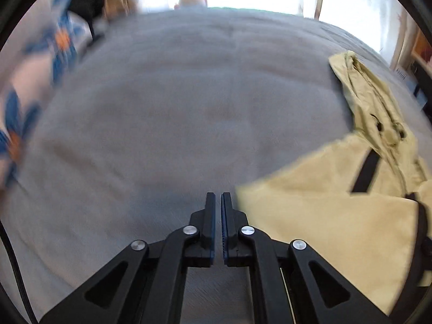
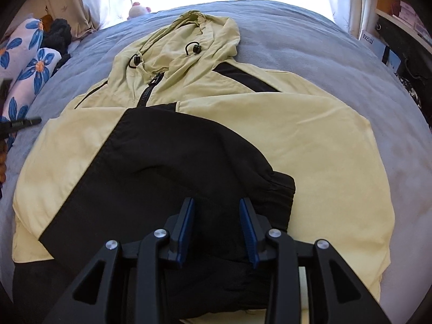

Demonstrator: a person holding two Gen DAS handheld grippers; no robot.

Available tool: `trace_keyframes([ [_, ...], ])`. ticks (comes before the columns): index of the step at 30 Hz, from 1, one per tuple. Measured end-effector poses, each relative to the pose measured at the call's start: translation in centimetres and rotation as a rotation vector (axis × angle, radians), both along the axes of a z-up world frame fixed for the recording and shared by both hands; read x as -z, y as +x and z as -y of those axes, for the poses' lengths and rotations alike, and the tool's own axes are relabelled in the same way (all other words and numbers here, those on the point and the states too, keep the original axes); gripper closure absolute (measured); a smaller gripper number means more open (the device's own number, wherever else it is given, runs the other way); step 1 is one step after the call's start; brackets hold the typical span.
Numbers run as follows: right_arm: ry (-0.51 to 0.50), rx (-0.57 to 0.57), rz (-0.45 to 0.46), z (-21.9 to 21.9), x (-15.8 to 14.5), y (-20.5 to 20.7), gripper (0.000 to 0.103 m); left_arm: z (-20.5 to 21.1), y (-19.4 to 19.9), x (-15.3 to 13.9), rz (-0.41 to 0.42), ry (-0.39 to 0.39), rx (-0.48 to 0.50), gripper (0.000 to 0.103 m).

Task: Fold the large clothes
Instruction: 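Fold the yellow side panel inward with the left tool while the right tool holds the sleeve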

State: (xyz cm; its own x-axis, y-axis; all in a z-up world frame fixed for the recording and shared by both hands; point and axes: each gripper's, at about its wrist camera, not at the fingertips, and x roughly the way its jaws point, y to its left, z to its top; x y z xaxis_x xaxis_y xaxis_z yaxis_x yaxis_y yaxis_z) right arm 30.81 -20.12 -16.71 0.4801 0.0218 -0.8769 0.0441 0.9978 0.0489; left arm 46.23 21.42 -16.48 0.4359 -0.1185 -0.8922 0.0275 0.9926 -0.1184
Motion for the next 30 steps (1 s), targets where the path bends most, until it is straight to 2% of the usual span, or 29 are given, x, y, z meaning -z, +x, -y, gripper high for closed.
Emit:
trace_keyframes([
  [2,0.027,0.005,-0.004,0.4,-0.1,-0.1,0.068,-1.1,-0.9,0.7,-0.055,-0.125,-0.007,0.090],
  [3,0.038,0.006,-0.005,0.6,-0.2,-0.1,0.068,-1.4,-1.5,0.9,-0.063,-0.157,-0.007,0.085],
  [7,0.052,0.002,-0.003,0.6,-0.5,-0.6,0.068,-1.9,-4.1,1.3,-0.091,-0.271,0.032,0.080],
  [10,0.063,-0.012,-0.003,0.3,-0.6,-1.0,0.068,-2.5,-6.6,1.4,-0.124,-0.392,0.044,0.073],
  [15,0.103,-0.024,-0.007,0.1,-0.9,-1.7,0.068,-2.6,-10.3,1.3,-0.114,-0.552,0.077,0.043],
  [16,0.101,-0.025,-0.009,0.0,-0.9,-1.8,0.068,-2.4,-10.9,1.4,-0.117,-0.562,0.099,0.041],
  [18,0.095,-0.028,-0.011,-0.1,-0.7,-2.1,0.068,-1.6,-12.1,2.0,-0.127,-0.536,0.129,0.041],
  [20,0.100,-0.031,-0.014,-0.2,-0.6,-2.4,0.068,-1.2,-12.7,3.0,-0.149,-0.545,0.123,0.041],
  [22,0.113,-0.038,-0.014,-0.3,-0.7,-2.8,0.068,-1.3,-13.3,4.0,-0.172,-0.603,0.107,0.041],
  [26,0.109,-0.050,-0.009,-0.4,-1.0,-3.3,0.068,-2.8,-14.6,4.5,-0.149,-0.699,0.085,0.041],
  [27,0.109,-0.048,-0.010,-0.3,-0.9,-3.4,0.068,-2.8,-14.7,4.6,-0.144,-0.692,0.080,0.050],
  [28,0.112,-0.046,-0.012,-0.2,-0.9,-3.5,0.068,-2.8,-14.9,4.6,-0.134,-0.650,0.066,0.062],
  [29,0.115,-0.045,-0.014,-0.2,-0.8,-3.5,0.068,-2.5,-15.0,4.6,-0.132,-0.605,0.061,0.091],
  [30,0.126,-0.042,-0.017,-0.1,-0.7,-3.5,0.068,-2.1,-15.1,4.5,-0.136,-0.565,0.059,0.092],
])
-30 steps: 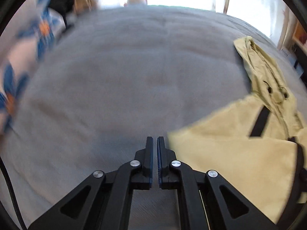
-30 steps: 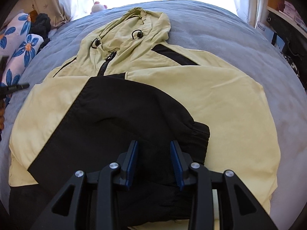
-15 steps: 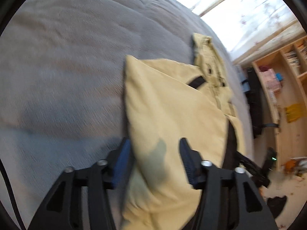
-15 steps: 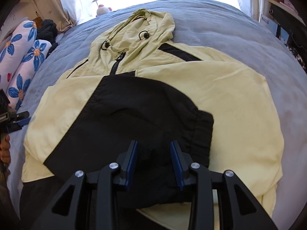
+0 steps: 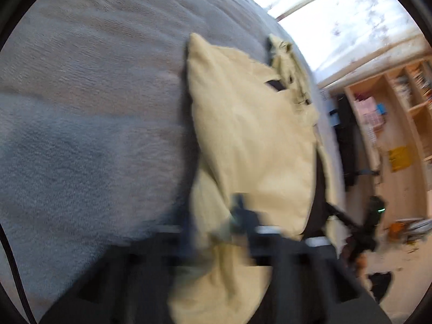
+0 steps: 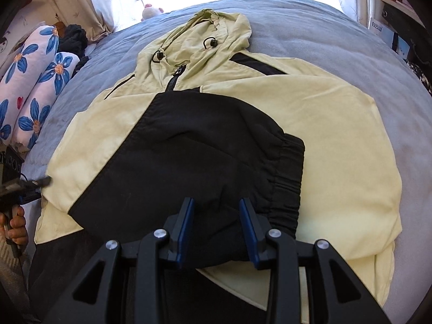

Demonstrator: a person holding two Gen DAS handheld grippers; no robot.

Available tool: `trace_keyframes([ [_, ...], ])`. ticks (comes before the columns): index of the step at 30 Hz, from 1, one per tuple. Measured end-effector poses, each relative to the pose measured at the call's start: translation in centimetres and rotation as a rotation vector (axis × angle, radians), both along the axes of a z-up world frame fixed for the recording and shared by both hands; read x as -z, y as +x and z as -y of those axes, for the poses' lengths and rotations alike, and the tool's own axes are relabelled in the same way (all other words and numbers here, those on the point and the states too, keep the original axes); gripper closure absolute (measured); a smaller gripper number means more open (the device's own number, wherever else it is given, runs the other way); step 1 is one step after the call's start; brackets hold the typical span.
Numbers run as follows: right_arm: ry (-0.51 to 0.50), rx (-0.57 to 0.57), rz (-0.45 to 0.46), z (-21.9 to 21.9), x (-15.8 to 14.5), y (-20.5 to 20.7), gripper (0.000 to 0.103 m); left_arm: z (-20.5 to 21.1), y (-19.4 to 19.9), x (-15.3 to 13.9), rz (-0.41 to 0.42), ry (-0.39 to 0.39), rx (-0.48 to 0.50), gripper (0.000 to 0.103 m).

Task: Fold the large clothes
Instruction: 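Fold the yellow side panel inward with the left tool while the right tool holds the sleeve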

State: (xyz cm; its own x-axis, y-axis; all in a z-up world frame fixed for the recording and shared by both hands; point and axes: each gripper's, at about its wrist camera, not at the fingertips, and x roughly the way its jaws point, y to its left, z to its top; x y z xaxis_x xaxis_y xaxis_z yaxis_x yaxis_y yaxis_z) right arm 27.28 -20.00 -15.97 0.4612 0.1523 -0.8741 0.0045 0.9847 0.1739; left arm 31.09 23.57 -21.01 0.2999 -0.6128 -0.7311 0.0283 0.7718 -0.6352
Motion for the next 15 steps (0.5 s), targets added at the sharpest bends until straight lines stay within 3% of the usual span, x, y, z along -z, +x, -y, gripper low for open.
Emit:
trace_keyframes([
  [2,0.004,0.002,0.000,-0.1,0.0,-0.1,0.068,1.2,-0.3,-1.0,0.037,0.121,-0.005,0.095],
  [3,-0.001,0.001,0.004,-0.4,-0.2,-0.2,0.068,2.5,-0.7,-2.2,0.080,0.244,0.007,0.096],
  [4,-0.009,-0.001,0.010,-0.6,-0.4,-0.4,0.068,3.3,-0.9,-2.7,0.108,0.318,0.021,0.096],
  [6,-0.045,-0.013,0.014,-1.2,-0.3,-0.5,0.068,4.5,-1.1,-2.9,0.143,0.437,0.067,0.096],
  [11,-0.155,-0.038,-0.001,-2.6,0.6,-0.6,0.068,4.1,-1.0,-2.7,0.111,0.472,0.072,0.088],
  [12,-0.153,-0.037,0.001,-2.7,0.2,-0.8,0.068,3.8,-1.1,-3.1,0.107,0.483,0.055,0.081],
  [15,-0.133,-0.031,0.024,-2.6,-1.0,-1.6,0.068,3.5,-2.1,-5.1,0.151,0.544,0.012,0.073],
])
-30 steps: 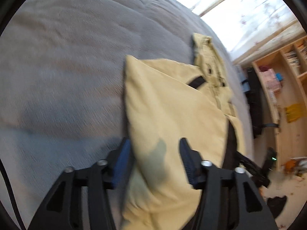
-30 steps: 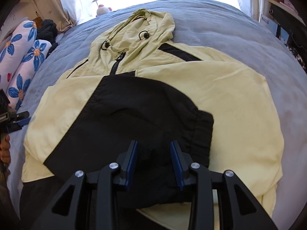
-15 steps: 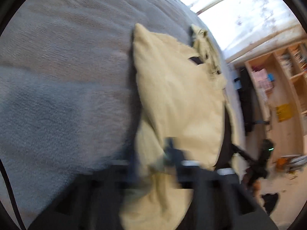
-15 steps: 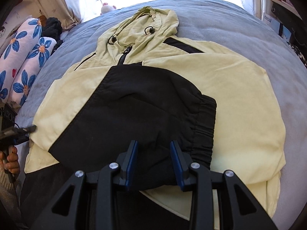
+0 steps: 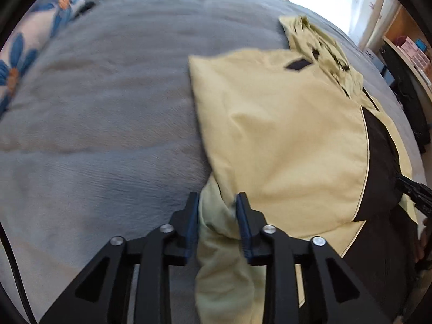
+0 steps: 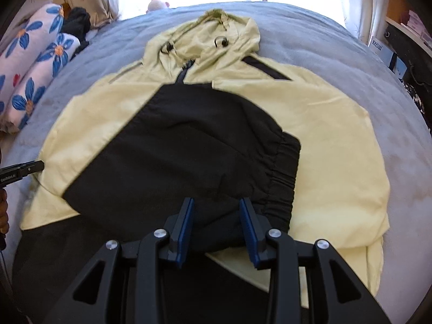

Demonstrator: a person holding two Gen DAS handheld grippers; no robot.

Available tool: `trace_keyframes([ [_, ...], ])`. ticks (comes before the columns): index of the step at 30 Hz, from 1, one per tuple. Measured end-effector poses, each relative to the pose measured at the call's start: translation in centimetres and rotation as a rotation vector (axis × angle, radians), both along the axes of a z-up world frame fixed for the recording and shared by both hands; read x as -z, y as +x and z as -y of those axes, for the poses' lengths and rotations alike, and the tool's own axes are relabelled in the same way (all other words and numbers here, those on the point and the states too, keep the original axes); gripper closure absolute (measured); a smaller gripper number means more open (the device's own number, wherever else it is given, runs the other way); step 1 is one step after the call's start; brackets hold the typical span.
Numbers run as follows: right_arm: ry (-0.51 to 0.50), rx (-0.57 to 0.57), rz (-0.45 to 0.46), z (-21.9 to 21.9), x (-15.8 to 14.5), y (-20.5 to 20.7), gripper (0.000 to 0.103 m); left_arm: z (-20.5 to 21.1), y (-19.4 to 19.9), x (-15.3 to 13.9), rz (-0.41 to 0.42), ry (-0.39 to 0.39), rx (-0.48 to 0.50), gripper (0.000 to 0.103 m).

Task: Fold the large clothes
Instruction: 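Fold the yellow side panel inward with the left tool while the right tool holds the sleeve, then open both tools and lift them off the jacket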

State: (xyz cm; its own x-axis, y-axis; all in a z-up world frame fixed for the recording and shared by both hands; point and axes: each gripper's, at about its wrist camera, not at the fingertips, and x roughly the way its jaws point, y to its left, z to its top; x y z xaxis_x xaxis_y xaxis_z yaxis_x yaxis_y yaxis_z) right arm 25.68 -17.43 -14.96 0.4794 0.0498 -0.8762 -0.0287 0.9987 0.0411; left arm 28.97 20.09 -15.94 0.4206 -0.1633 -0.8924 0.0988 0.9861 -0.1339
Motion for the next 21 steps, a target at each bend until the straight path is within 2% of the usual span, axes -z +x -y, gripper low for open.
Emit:
trace_keyframes([
  [2,-0.023,-0.005,0.040,-0.4,-1.3,-0.8,0.068,0.1,-0.9,-1.9,0.084,0.078,-0.024,0.073],
  [3,-0.022,-0.019,0.054,-0.8,-1.7,-1.0,0.068,0.4,-1.2,-2.9,0.124,0.089,-0.025,0.073],
  [5,0.007,-0.052,0.065,-1.9,-2.3,-1.1,0.068,0.8,-1.7,-4.6,0.166,0.051,-0.013,0.073],
  [6,0.021,-0.067,0.064,-2.5,-2.4,-1.0,0.068,1.6,-1.5,-5.0,0.162,0.024,-0.005,0.073],
  [9,0.080,-0.127,0.054,-6.1,-2.1,0.3,0.068,4.3,-0.2,-5.3,0.093,-0.066,-0.004,0.073],
  [11,0.098,-0.157,0.051,-8.4,-1.8,1.0,0.068,6.1,0.5,-5.0,0.110,-0.099,-0.011,0.073],
  [13,0.118,-0.201,0.067,-10.8,-1.4,2.0,0.068,8.1,1.4,-3.9,0.118,-0.091,-0.022,0.073],
  [16,0.119,-0.217,0.049,-12.6,-0.1,3.8,0.068,9.4,2.9,-1.2,0.075,-0.066,-0.050,0.073],
  [19,0.063,-0.166,0.030,-11.4,1.2,5.4,0.068,8.9,4.0,0.8,0.058,-0.009,-0.082,0.073],
  [21,0.002,-0.082,0.024,-8.3,1.9,6.4,0.070,8.1,4.5,1.6,0.060,0.008,-0.086,0.073],
])
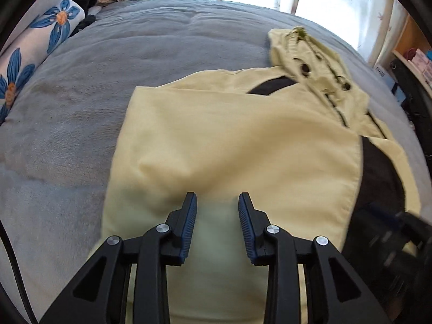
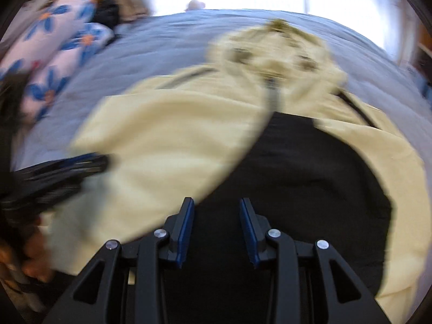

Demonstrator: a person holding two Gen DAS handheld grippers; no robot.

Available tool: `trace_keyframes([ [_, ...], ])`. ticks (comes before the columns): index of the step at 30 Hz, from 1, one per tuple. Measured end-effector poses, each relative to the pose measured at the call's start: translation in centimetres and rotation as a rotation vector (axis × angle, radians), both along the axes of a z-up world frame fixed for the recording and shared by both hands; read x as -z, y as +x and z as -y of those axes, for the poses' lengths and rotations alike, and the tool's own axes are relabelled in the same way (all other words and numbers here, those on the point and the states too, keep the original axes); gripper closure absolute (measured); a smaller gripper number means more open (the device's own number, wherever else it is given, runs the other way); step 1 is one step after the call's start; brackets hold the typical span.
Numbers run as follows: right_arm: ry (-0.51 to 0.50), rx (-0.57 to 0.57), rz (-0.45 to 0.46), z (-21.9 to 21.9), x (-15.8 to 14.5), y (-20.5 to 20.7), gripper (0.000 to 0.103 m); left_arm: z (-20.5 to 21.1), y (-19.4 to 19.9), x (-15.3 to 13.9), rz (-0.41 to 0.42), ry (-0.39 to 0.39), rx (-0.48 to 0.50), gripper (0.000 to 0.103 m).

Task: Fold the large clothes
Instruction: 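Open both tools and lift them off the jacket, then grasp the black jacket hem with both tools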

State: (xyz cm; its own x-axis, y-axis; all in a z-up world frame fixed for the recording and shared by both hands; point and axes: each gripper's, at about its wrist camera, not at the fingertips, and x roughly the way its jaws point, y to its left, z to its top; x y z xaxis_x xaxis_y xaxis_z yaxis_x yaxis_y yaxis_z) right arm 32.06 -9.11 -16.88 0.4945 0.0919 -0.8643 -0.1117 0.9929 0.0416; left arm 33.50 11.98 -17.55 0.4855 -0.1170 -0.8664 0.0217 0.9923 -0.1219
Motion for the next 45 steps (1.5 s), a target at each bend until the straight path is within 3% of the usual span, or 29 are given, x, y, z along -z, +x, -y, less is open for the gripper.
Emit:
trace_keyframes([
  [3,-0.015,0.124,-0.016,5.3,0.6,0.7,0.071,-1.1,0.8,0.5,0.007,-0.012,-0.008,0.073],
  [6,0.053,0.229,-0.024,10.7,0.5,0.2,0.073,-1.8,0.9,0.5,0.008,-0.015,-0.003,0.073],
  [7,0.079,0.231,-0.025,11.5,0.5,-0.1,0.078,-2.0,1.0,0.4,0.010,-0.007,-0.004,0.073],
  [11,0.073,0.228,-0.022,11.8,0.0,-0.7,0.077,-2.2,0.9,0.3,0.003,-0.005,-0.015,0.071],
  [14,0.049,0.230,-0.025,11.0,-0.4,-1.1,0.075,-1.9,1.0,-0.1,-0.007,-0.006,-0.031,0.062],
  [17,0.089,0.237,-0.037,11.1,-1.0,-1.7,0.074,-1.9,0.3,-1.1,0.001,0.014,-0.042,0.055],
  [19,0.147,0.246,-0.046,11.4,-1.7,-2.6,0.074,-1.9,-0.3,-1.9,0.010,0.020,-0.045,0.054],
  [22,0.144,0.251,-0.034,11.3,-3.0,-4.2,0.073,-2.0,-1.5,-3.4,0.023,0.024,-0.049,0.054],
  [30,0.181,0.178,0.020,10.2,-7.5,-10.1,0.072,-1.6,-7.4,-9.1,0.096,0.081,-0.073,0.049],
  [34,0.191,0.164,0.079,10.0,-10.6,-14.4,0.071,-1.6,-11.2,-12.4,0.142,0.071,-0.075,0.047],
  [36,0.191,0.158,0.097,10.0,-11.6,-16.1,0.066,-1.7,-13.3,-13.9,0.173,0.080,-0.078,0.042],
  [38,0.181,0.158,0.123,10.1,-12.8,-18.4,0.053,-1.8,-15.5,-15.4,0.203,0.083,-0.080,0.038],
  [45,0.142,0.135,0.182,10.1,-15.2,-24.6,0.046,-1.8,-23.5,-19.2,0.311,0.109,-0.065,0.028],
])
